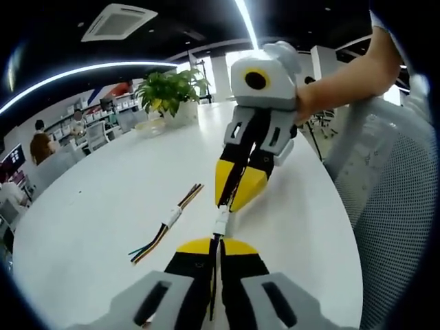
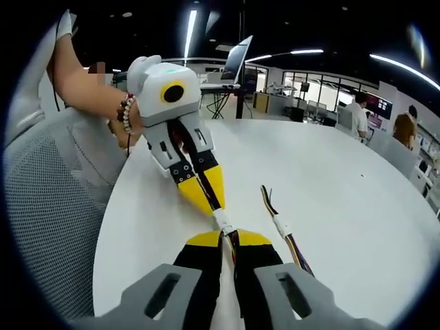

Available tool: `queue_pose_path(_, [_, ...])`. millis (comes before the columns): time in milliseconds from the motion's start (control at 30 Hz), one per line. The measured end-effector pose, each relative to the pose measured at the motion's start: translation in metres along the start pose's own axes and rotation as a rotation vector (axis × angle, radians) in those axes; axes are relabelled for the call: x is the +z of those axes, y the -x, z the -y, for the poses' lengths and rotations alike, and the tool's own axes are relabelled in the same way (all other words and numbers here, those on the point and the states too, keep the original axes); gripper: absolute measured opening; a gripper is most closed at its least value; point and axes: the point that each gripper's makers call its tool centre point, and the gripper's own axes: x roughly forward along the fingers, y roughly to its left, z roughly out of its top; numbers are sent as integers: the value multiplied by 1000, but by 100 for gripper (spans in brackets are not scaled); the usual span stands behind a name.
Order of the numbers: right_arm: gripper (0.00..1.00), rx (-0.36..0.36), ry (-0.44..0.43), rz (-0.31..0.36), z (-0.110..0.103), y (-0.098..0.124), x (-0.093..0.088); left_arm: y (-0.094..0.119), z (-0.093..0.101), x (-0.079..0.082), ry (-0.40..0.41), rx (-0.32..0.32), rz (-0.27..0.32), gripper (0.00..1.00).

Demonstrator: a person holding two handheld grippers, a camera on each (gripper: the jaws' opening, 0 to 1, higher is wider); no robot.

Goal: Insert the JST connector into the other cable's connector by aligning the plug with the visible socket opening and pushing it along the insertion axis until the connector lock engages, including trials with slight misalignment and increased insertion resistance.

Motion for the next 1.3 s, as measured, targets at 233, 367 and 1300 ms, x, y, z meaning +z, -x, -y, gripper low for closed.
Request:
queue_pose_path(233, [4, -45, 0, 10, 8, -2, 2, -1, -10, 0, 26, 54, 6, 0])
queue_pose_path(367, [4, -65, 5, 4, 10, -5, 0, -3, -12, -1, 38, 78, 1, 0])
queue_pose_path(1300, [4, -127, -60, -26, 26, -7, -27, -6, -13, -18, 135, 83, -31, 0])
